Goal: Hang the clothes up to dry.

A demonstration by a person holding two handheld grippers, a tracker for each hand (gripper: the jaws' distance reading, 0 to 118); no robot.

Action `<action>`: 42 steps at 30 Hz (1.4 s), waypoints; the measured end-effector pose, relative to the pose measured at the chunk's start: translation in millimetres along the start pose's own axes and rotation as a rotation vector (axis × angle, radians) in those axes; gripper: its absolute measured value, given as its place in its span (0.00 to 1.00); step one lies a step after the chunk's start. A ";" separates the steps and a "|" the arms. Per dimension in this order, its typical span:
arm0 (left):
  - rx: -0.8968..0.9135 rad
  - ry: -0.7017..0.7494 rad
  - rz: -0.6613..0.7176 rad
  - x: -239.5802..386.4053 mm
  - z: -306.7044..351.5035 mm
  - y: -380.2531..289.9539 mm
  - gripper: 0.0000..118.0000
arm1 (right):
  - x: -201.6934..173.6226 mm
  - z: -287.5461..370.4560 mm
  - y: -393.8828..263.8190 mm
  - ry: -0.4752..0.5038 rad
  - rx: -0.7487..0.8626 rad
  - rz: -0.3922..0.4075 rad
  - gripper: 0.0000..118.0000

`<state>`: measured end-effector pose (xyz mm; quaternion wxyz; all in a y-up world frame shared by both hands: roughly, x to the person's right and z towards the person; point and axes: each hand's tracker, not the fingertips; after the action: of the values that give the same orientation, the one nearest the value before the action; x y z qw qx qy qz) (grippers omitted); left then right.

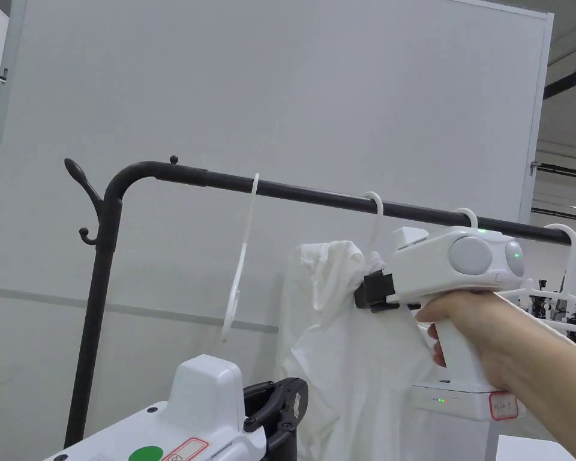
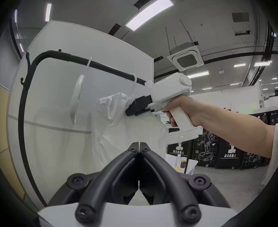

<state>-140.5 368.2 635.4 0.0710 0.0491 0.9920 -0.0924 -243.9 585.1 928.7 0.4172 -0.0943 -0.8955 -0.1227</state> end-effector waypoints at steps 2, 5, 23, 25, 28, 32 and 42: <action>-0.004 -0.005 0.017 -1.3 0.9 -1.3 0.01 | -1.1 0.4 0.5 -0.005 0.005 0.015 0.05; -0.015 -0.008 0.025 -1.8 1.3 -2.3 0.01 | 0.0 0.0 1.5 0.049 -0.012 -0.015 0.24; -0.024 -0.044 0.058 -6.4 5.7 -3.5 0.01 | -14.2 134.7 -5.9 0.091 0.340 0.039 0.86; -0.022 -0.045 0.067 -6.9 5.0 -2.4 0.01 | -15.0 140.7 -12.6 0.093 0.349 0.041 0.39; -0.009 -0.044 0.078 -6.3 3.7 -0.5 0.01 | -12.6 147.3 -20.3 0.117 0.368 0.019 0.00; -0.010 -0.044 0.070 -6.5 3.5 -0.4 0.01 | -19.1 157.9 -40.8 0.144 0.383 0.036 0.00; -0.083 -0.071 0.068 -17.4 2.9 -21.6 0.01 | -21.3 117.3 -174.1 0.358 0.263 -0.019 0.00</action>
<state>-125.3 345.1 639.0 0.1111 0.0765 0.9896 -0.0503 -362.5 452.9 814.8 0.5771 -0.0076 -0.8163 -0.0237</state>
